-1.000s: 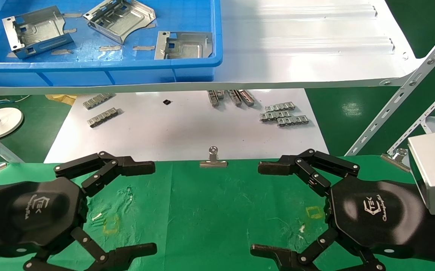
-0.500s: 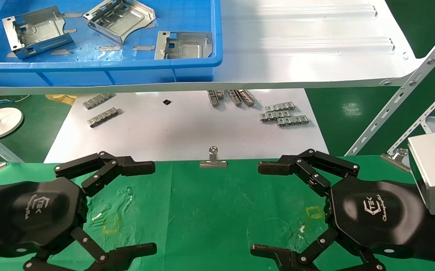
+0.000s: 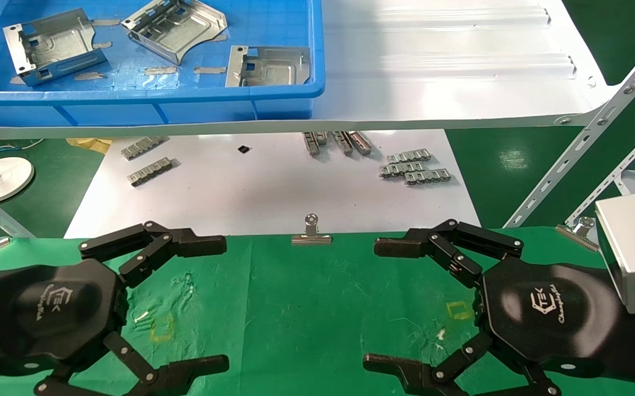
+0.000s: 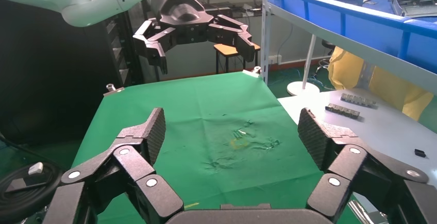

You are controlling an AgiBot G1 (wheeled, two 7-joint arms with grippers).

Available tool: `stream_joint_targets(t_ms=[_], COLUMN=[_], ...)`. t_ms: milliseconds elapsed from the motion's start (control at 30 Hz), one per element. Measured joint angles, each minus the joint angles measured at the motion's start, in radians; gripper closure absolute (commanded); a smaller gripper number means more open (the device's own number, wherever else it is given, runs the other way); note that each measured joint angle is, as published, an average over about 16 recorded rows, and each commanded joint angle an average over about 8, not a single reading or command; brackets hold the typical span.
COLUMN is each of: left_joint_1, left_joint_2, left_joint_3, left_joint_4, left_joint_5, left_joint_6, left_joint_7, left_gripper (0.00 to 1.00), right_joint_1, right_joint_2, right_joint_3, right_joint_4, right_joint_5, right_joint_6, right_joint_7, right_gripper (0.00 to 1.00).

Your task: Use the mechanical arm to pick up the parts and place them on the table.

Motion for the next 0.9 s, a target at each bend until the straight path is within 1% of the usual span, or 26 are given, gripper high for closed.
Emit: stream_joint_targets(t_ms=[900], left_joint_1=[0.0], left_joint_2=[0.0], left_joint_3=[0.0], left_joint_4=[0.0], left_joint_5=[0.0], left_joint_6=[0.0], left_joint_7=[0.0], left_gripper=[0.0], right_joint_1=[0.0], right_joint_2=[0.0], right_joint_3=[0.0], right_joint_4=[0.0], right_joint_5=[0.0], right_joint_6=[0.0], right_joint_7=[0.0], right_gripper=[1.0])
